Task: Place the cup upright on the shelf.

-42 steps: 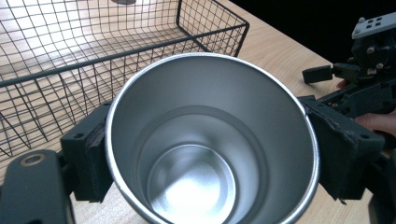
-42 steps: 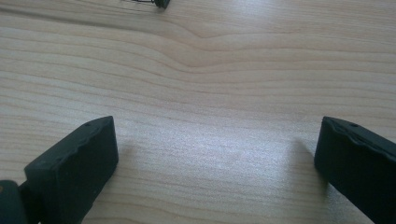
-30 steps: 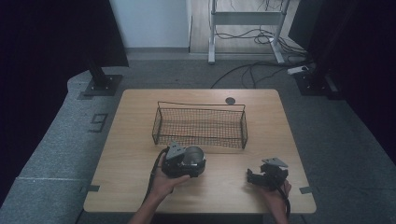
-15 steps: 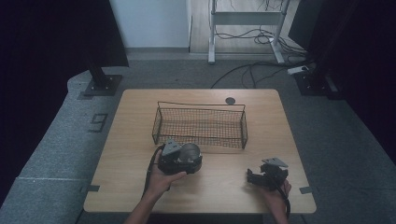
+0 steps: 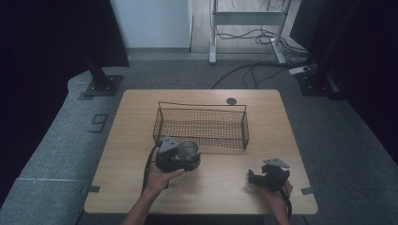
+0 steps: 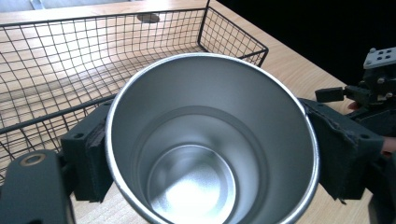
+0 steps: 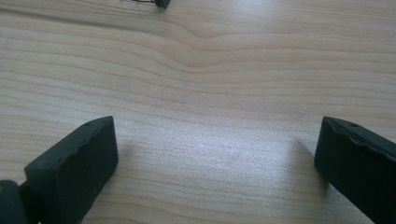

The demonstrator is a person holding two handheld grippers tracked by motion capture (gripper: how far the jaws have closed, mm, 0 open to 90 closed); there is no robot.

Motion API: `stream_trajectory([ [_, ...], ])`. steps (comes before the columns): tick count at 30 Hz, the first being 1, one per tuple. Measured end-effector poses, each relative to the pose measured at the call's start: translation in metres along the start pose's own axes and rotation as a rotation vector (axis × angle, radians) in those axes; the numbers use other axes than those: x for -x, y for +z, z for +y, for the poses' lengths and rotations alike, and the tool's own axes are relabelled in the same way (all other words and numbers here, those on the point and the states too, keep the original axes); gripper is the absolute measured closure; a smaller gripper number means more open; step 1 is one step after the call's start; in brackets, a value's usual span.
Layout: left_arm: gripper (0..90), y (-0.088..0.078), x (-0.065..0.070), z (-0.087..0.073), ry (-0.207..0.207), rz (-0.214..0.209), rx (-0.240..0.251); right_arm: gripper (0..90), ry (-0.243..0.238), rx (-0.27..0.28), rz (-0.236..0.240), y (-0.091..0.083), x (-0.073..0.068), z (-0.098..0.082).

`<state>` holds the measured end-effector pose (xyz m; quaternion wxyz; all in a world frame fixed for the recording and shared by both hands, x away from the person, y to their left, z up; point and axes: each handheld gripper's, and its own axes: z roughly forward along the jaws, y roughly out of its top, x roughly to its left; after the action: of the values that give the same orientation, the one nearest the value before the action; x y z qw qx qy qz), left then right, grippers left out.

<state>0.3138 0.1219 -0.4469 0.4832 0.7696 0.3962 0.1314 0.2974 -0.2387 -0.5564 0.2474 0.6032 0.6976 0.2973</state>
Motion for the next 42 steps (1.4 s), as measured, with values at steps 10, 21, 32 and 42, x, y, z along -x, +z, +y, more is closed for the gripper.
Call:
stream_trajectory([
  [10,14.7,0.000,-0.007,0.004,-0.015,0.013,-0.006,0.0,0.001,0.000,-0.001,0.000,0.000,0.000],
  [21,14.8,-0.001,-0.012,0.013,-0.010,0.029,-0.004,0.0,0.002,0.000,-0.002,0.000,0.001,0.000],
  [32,14.7,-0.002,-0.020,0.018,-0.024,0.041,0.000,0.0,0.002,0.000,-0.002,0.000,0.001,0.000],
  [42,14.8,-0.003,-0.025,0.027,-0.030,0.042,0.005,0.0,0.002,0.000,-0.002,0.000,0.001,0.000],
])
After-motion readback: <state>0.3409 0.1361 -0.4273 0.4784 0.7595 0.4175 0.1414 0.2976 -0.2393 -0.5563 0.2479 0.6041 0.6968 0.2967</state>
